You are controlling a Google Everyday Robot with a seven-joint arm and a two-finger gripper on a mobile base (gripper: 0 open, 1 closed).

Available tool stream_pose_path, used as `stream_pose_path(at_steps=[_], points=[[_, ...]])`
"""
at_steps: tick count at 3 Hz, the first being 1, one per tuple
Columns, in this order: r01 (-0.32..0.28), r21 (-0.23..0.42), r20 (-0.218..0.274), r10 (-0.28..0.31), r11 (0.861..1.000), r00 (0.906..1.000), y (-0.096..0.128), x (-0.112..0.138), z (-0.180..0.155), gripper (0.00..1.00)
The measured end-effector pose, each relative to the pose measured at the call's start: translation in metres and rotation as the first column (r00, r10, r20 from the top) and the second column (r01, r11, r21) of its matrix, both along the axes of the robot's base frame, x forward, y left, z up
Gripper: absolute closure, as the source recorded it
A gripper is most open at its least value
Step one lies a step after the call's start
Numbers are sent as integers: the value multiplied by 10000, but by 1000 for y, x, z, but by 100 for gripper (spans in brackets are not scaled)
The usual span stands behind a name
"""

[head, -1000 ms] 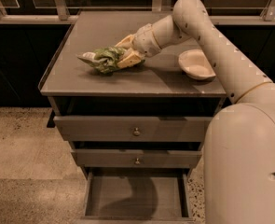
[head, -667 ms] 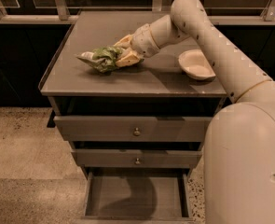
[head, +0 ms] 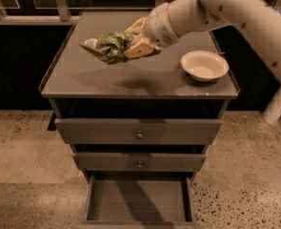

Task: Place green jalapeno chip bag into bottom drawer

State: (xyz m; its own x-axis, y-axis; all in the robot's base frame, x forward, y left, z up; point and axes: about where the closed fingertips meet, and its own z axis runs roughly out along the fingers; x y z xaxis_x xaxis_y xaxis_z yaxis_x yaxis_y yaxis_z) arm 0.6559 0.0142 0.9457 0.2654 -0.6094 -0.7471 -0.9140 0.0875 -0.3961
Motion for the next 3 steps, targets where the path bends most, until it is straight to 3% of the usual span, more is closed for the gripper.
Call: stream_pose_path(at_steps=[1,2,3], points=[[953,-180,105,-951,9953,9954,-4,-75,16,100],[948,-194,103,-946,9953,9955,-3,-76,16,100],[1672,-360,145,-1667,9853,9859,-25,-97,16,100]])
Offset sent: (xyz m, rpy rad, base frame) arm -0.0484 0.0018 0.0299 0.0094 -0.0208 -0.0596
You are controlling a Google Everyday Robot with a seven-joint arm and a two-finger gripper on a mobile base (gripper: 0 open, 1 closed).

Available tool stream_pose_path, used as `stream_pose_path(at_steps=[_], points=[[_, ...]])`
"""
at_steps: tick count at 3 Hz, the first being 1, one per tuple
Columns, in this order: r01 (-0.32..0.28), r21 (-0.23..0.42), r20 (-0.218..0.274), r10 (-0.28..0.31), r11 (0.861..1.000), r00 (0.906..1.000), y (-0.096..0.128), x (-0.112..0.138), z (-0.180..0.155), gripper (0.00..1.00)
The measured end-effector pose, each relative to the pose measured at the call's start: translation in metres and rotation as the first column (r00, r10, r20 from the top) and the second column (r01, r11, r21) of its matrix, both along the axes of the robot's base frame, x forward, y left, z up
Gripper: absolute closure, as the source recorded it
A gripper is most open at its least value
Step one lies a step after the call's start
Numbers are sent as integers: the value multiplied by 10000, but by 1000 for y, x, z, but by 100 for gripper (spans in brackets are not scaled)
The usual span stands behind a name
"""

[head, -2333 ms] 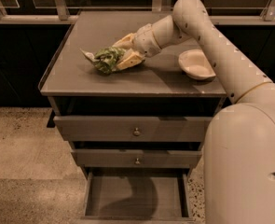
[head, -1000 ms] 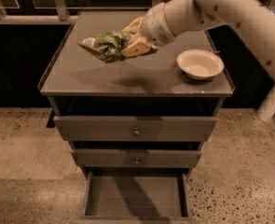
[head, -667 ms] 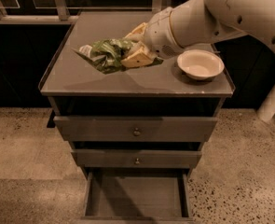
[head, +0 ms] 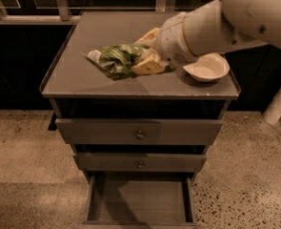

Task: Place green jalapeno chip bag into bottom drawer

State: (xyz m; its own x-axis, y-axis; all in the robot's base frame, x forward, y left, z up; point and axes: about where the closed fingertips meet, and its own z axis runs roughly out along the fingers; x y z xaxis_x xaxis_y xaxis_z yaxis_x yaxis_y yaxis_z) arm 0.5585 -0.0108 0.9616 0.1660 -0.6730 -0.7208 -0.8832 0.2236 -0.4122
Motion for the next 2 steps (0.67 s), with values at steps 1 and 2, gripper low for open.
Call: stream_pose_path(at_steps=[1,2], points=[[1415,88,553,-1418,9899,9884,-22,-45,6,100],[2601,489,643,-2629,9644,9627,-45,-72,-25,100]])
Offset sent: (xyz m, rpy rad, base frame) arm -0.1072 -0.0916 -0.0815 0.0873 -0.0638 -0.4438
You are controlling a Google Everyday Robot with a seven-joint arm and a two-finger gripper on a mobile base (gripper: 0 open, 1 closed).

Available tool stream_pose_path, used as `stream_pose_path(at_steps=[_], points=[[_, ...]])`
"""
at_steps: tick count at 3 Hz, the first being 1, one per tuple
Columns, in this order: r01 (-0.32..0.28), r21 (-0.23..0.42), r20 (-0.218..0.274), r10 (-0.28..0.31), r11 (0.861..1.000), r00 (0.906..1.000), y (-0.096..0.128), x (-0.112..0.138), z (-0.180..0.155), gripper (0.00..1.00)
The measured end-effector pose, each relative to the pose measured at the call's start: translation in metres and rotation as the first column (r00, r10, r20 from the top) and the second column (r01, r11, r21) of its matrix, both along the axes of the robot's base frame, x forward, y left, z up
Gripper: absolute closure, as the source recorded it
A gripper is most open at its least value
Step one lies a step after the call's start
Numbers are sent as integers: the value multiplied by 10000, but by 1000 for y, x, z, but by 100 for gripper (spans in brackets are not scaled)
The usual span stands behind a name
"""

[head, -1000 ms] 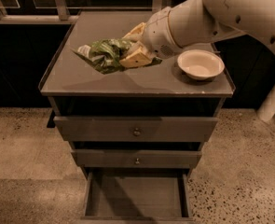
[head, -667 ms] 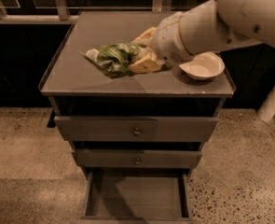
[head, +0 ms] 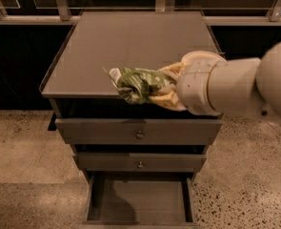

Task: Place green jalapeno chip bag into bottom drawer

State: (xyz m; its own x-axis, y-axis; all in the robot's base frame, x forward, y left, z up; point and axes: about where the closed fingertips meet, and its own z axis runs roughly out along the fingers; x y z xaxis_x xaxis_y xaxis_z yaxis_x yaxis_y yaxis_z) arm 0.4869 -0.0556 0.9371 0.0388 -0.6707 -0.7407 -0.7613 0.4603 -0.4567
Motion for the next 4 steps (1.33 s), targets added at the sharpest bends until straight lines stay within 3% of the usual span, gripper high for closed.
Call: stream_pose_path(at_steps=[1,2,3,4], points=[[515,67,-114,-514,9987,9986,-19,-6,-11,100],[506,67,-116,-505,9987,9987,-18,-7,-11,100],[599,556,-317,-582,9967,9978,-23,-14,-37,100],[956,2111,-1106,-734,9728,9912,-26,-32,-117,100]])
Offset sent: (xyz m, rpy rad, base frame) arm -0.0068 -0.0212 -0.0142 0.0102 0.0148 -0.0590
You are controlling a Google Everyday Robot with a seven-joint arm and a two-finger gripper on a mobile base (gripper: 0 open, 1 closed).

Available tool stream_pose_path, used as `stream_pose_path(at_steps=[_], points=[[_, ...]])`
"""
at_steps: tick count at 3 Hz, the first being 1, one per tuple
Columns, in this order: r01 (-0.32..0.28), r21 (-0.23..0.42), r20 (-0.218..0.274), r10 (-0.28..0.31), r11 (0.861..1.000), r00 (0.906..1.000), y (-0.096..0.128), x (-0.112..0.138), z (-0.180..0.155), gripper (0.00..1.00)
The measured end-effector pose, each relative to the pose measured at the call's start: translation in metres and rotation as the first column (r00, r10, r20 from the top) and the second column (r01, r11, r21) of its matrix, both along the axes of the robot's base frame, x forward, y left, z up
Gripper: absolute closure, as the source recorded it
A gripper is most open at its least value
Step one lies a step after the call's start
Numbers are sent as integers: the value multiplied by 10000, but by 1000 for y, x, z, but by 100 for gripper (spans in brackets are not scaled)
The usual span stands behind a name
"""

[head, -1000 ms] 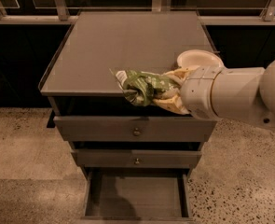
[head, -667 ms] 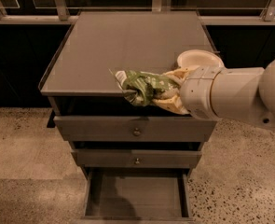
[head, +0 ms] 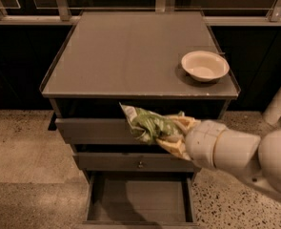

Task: Place green jalapeno chip bag into bottom drawer

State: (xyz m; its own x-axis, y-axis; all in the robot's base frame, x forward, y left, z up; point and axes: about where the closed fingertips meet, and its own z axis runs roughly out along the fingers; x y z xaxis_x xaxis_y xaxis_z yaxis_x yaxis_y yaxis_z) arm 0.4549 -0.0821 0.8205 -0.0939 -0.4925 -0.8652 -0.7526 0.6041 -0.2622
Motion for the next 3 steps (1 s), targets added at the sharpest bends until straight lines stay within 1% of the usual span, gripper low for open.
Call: stream_pose_path(at_steps=[1,2,3], points=[[401,1182,-663,-324,9922,9973,-5,-12,-68,100],[407,1466,-823,-288,9884,9962,-5,-11,-78,100],[401,1442,-810,-286,9887,9963,-5,-11,-77,100]])
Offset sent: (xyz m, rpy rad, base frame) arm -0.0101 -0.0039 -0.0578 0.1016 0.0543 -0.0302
